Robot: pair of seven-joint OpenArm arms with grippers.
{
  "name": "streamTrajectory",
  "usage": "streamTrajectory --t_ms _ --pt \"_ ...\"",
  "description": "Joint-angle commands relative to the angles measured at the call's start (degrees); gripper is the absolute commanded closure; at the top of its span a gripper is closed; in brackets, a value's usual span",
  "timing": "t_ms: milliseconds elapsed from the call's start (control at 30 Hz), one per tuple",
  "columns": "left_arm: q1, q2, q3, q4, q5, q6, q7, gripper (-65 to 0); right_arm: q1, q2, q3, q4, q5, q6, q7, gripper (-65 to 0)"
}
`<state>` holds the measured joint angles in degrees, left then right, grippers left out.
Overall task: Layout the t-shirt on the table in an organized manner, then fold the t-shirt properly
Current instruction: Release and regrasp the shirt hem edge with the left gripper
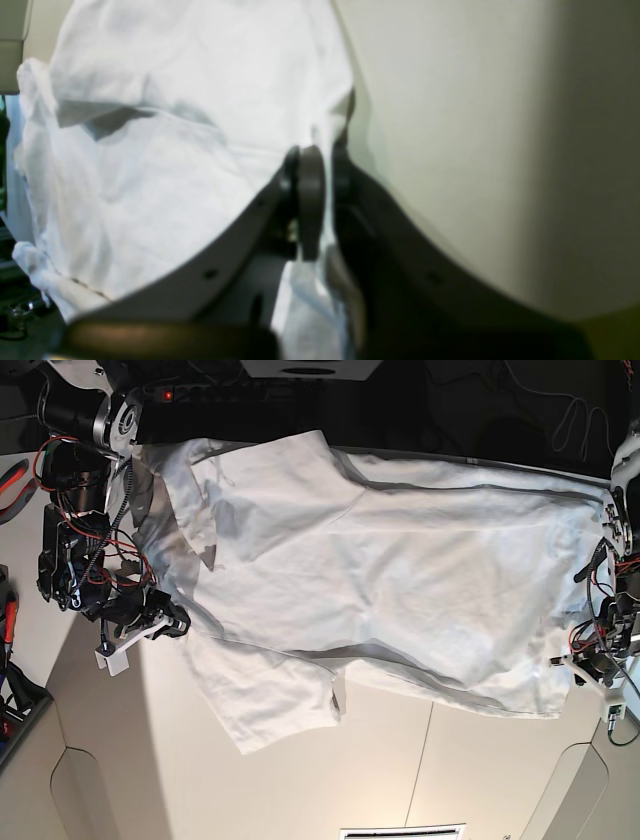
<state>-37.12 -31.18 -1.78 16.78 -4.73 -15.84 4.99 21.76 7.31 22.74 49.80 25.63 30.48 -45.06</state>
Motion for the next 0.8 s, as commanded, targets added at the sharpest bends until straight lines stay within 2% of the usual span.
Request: streamTrajectory --t_ms 0,267,333,433,767 --pt "-0.6 -1.1 0.0 0.8 -0.5 0.0 -1.5 -20.7 1.2 0.6 0.0 0.6 0.3 0.4 0.2 0.0" --pt "6.3 0.3 -0.1 0.8 -7.1 -0.3 -4.0 -20.7 1.2 0.5 0.0 0.6 1.0 0.5 0.2 0.0" --pt "6.4 0.9 -0.1 0.8 -7.8 -0.4 -3.9 -20.7 1.2 0.4 0.0 0.6 1.0 0.4 0.2 0.0" --pt "5.6 1.6 -0.1 0.8 -9.7 -3.1 -3.9 -20.7 1.2 0.4 0.0 0.6 1.0 0.5 0.2 0.0" --pt "3.5 1.5 -0.1 3.5 -10.1 -3.2 -3.9 -20.7 1.2 0.4 0.0 0.6 1.0 0.5 0.3 0.0"
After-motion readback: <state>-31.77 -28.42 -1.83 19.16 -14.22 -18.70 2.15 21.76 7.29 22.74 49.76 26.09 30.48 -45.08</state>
